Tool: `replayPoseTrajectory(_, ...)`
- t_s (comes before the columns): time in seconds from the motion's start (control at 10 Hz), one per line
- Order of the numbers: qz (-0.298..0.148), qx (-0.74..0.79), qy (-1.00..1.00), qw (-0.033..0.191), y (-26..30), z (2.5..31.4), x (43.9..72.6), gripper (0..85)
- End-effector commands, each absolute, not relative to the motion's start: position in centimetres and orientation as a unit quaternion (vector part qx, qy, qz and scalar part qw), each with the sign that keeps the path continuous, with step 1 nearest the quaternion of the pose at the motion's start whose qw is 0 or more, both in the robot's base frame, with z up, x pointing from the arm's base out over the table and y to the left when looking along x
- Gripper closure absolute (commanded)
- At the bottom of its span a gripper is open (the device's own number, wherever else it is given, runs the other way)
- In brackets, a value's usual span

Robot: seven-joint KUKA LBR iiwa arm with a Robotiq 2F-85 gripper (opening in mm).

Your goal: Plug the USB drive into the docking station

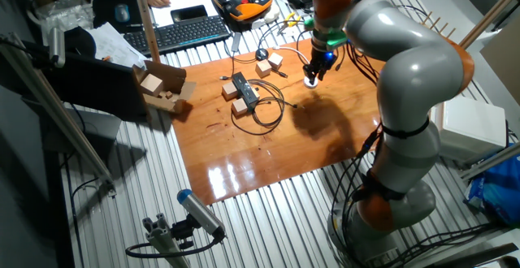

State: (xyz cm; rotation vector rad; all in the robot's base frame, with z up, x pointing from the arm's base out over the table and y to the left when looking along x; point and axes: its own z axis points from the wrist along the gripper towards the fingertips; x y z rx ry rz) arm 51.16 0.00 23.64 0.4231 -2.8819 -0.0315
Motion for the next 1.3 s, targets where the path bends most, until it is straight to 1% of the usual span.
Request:
replayPoseTrajectory(0.0, -0.008, 0.171, -0.979, 0.114, 0.00, 23.62, 51.16, 85.0)
replayPoseTrajectory(1.2, -0.008, 0.163, -0.981, 0.107, -0.05, 23.60, 51.11, 85.0)
